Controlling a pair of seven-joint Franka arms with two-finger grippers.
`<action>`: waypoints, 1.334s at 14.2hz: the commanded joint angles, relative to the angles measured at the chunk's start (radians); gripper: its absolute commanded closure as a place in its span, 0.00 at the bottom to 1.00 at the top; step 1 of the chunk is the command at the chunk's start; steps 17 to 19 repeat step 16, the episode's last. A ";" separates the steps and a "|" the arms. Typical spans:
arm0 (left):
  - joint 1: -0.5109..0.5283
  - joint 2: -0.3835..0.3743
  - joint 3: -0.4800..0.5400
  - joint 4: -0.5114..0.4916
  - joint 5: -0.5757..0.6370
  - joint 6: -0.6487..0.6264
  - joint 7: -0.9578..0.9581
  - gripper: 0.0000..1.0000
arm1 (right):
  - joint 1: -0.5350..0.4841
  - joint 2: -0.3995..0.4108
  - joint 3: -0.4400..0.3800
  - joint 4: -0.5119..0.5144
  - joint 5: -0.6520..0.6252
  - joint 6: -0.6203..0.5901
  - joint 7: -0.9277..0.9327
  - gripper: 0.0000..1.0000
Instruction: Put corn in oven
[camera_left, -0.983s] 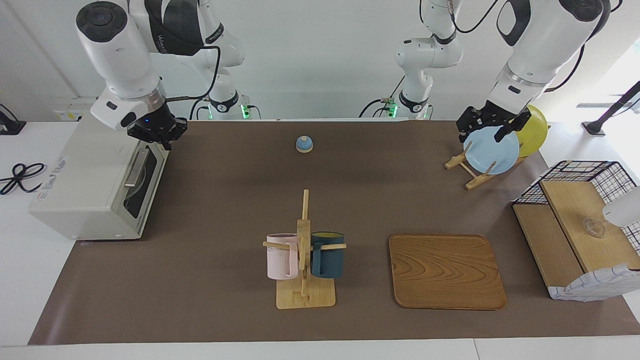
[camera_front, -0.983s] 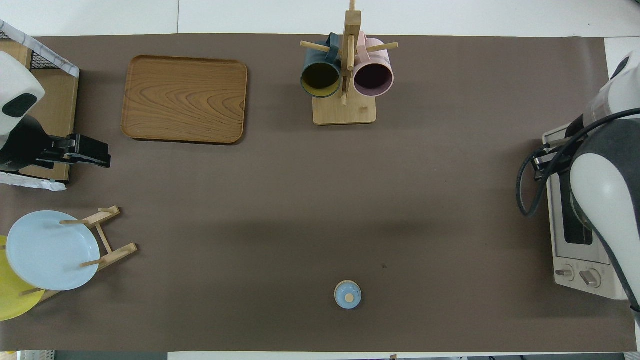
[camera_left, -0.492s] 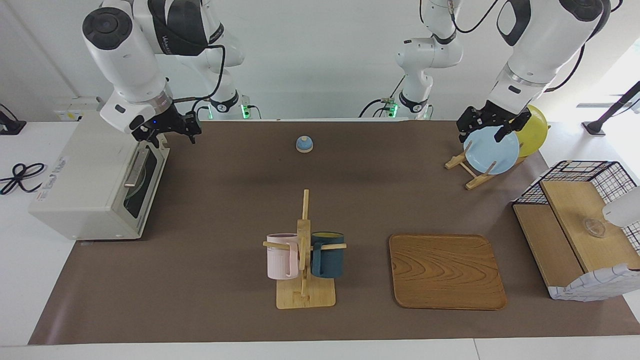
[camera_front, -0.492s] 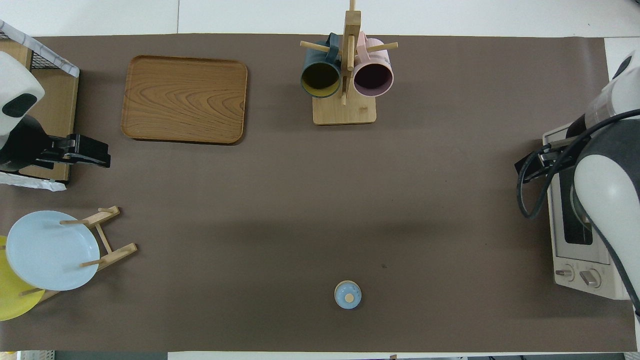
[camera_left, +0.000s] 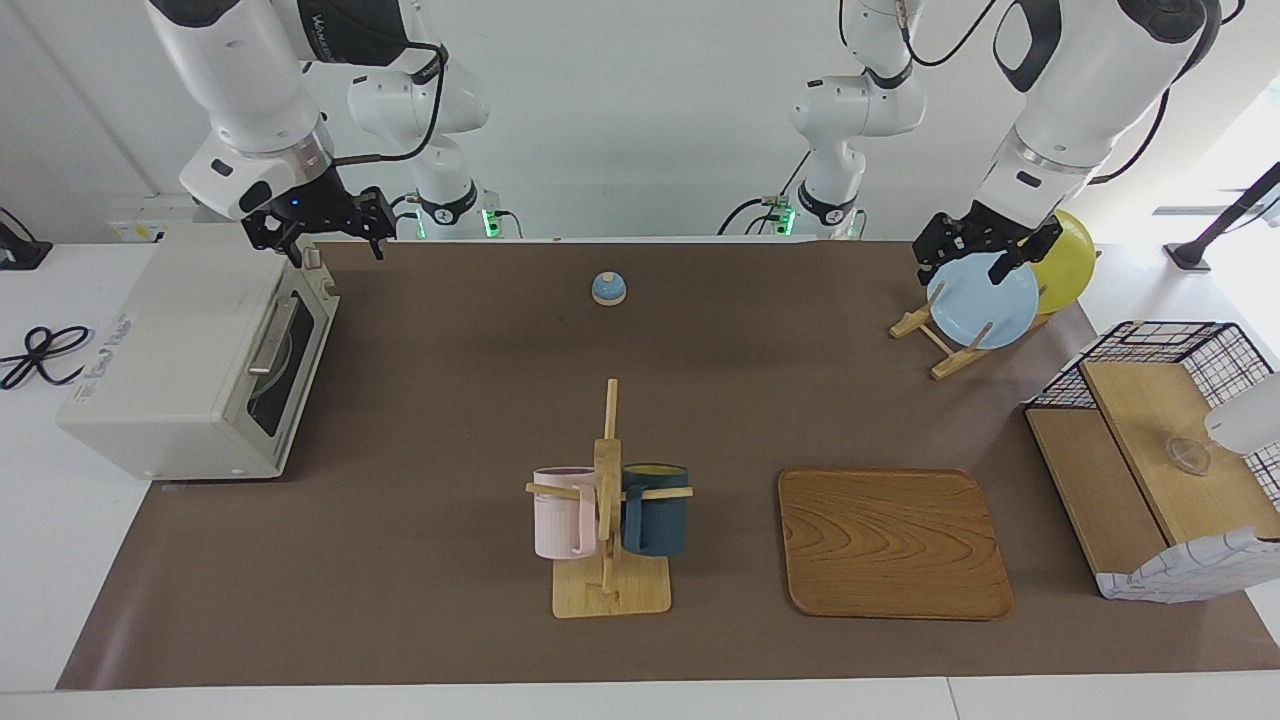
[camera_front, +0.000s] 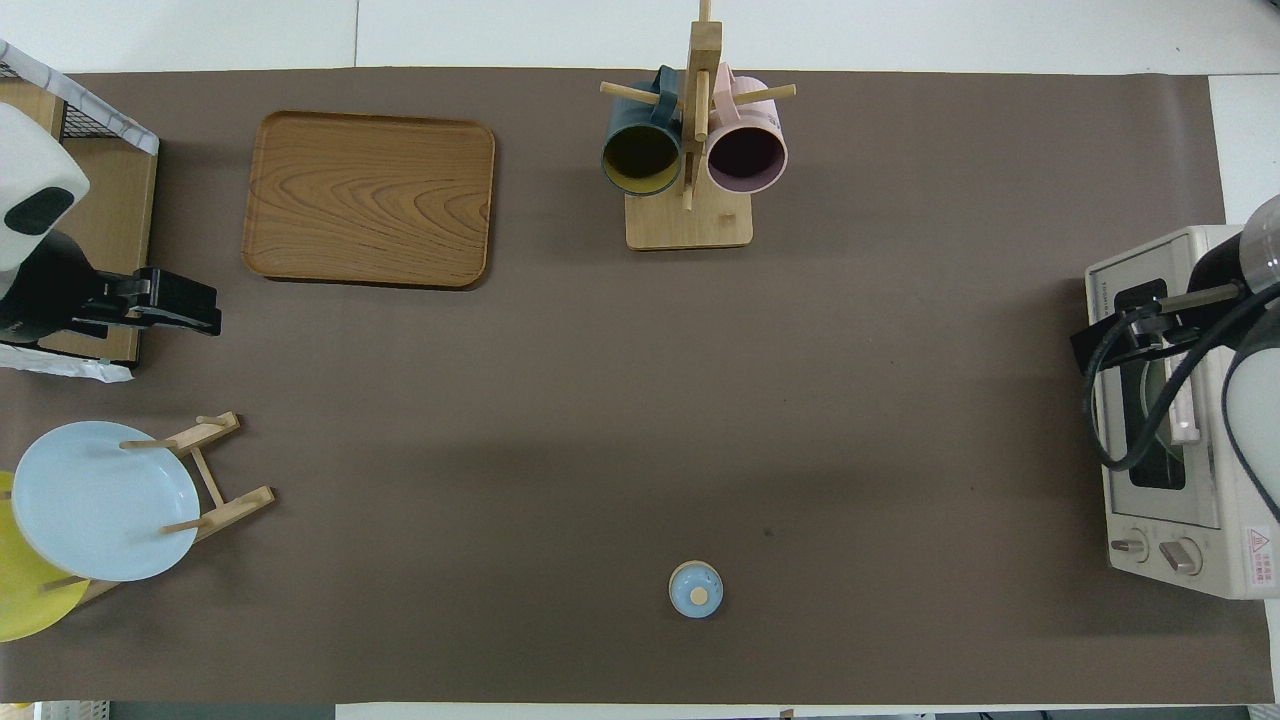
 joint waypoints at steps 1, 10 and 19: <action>0.018 -0.011 -0.015 -0.011 0.012 -0.007 -0.002 0.00 | 0.002 0.004 -0.006 -0.002 0.027 0.008 0.036 0.00; 0.018 -0.011 -0.015 -0.011 0.012 -0.007 -0.002 0.00 | -0.026 0.020 -0.010 0.036 0.061 -0.001 0.038 0.00; 0.018 -0.012 -0.015 -0.011 0.012 -0.007 -0.001 0.00 | -0.024 0.015 -0.014 0.023 0.047 0.005 0.038 0.00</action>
